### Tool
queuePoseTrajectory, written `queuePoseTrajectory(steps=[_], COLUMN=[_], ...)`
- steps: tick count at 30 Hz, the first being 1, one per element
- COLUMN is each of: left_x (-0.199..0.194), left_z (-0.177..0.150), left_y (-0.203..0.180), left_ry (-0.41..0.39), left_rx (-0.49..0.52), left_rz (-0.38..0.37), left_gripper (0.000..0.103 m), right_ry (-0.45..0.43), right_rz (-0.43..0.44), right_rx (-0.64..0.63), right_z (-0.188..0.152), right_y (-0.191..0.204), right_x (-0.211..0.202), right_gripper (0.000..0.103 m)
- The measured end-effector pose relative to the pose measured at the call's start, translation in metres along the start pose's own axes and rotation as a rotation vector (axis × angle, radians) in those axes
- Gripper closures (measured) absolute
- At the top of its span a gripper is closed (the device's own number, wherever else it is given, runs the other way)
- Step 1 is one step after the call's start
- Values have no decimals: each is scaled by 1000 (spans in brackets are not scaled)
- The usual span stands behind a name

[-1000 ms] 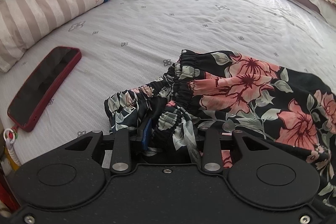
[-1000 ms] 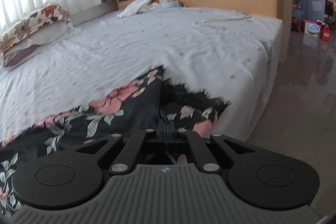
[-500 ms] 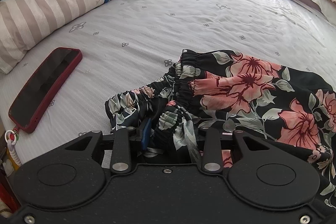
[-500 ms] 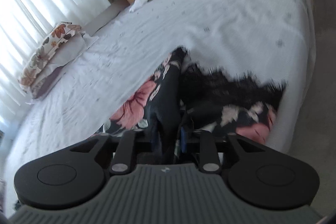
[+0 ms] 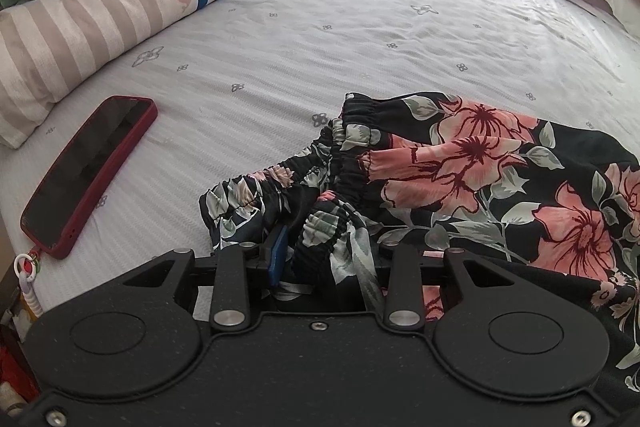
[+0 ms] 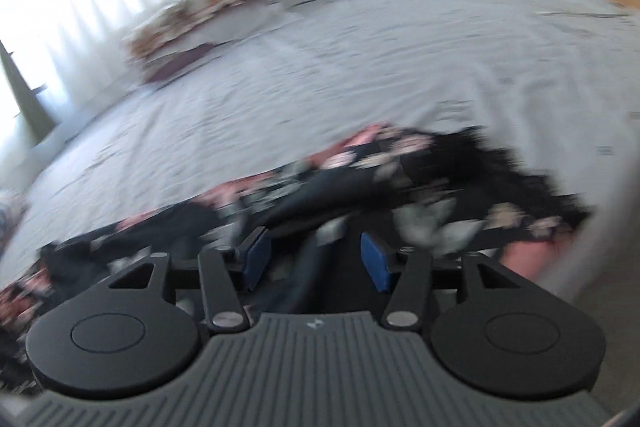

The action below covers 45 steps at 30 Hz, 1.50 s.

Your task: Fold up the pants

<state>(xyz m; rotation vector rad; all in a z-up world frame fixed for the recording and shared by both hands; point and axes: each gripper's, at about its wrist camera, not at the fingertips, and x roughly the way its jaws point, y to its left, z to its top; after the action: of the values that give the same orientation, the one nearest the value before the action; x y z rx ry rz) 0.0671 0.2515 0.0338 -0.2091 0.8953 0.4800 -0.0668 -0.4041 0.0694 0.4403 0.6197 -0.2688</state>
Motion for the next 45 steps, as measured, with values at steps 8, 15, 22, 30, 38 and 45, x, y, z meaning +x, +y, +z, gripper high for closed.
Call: queuePoseTrajectory(steps=[8, 15, 22, 30, 38, 45], left_x=[0, 1, 1, 2, 2, 2], left_z=[0, -1, -1, -1, -1, -1], left_y=[-3, -4, -8, -10, -9, -8], left_ry=[-2, -6, -14, -15, -15, -15], left_rx=[12, 6, 25, 23, 18, 17], left_rz=[18, 27, 38, 40, 39, 36], left_gripper=[68, 68, 68, 68, 68, 68], right_ry=[55, -69, 72, 78, 46, -2], right_rz=[-260, -247, -197, -199, -260, -305], right_rx=[5, 33, 41, 119, 121, 155], right_z=[49, 85, 50, 46, 63, 65], right_y=[-33, -30, -28, -26, -23, -44], right_x=[72, 69, 52, 84, 104, 63], right_gripper=[61, 47, 77, 55, 99, 99])
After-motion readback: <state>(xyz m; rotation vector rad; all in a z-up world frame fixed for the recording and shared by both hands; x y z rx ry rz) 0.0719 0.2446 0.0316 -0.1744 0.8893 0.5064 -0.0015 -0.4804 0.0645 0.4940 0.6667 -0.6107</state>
